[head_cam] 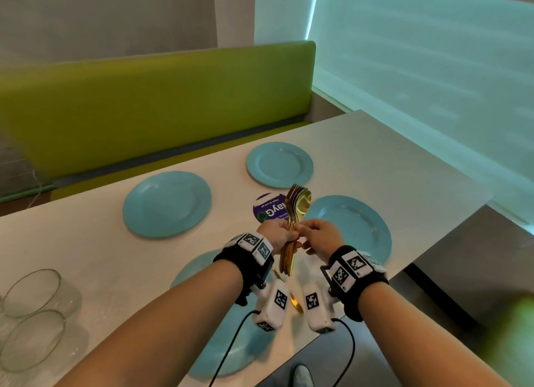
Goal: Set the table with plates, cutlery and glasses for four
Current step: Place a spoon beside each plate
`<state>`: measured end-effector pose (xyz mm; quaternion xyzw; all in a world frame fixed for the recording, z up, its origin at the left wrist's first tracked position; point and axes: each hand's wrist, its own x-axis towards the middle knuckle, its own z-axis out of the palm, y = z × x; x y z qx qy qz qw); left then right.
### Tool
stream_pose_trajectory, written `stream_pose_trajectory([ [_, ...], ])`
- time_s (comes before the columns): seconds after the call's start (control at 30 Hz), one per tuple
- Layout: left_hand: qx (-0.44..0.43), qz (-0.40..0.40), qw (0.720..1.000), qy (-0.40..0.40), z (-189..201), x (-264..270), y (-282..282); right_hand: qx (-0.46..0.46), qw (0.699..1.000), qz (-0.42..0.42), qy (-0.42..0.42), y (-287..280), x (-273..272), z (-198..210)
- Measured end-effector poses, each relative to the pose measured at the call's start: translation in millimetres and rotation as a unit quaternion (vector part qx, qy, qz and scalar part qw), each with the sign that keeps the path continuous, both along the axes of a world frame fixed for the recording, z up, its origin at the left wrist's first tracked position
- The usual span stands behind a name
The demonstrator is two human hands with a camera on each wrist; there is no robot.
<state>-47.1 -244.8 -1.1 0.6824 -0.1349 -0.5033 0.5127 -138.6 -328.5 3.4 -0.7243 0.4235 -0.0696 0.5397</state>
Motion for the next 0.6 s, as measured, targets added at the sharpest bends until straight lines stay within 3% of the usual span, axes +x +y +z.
stream_pose_trajectory([
  [0.2,0.008,-0.01,1.0,0.01,1.5,-11.3,-58.8,0.053,0.999,-0.007,0.009,-66.0,-6.9,0.2],
  [0.33,0.014,0.038,0.999,-0.006,6.3,-12.2,-102.9,0.082,0.996,-0.029,0.0,-119.9,-9.3,6.6],
  [0.47,0.022,0.087,0.996,0.006,4.4,-3.3,-126.7,-0.019,0.995,-0.025,0.091,-175.3,-17.2,2.5],
  [0.6,0.044,0.121,0.992,0.009,-4.5,8.7,-131.7,-0.145,0.957,0.025,0.249,-221.8,-33.7,-7.1],
])
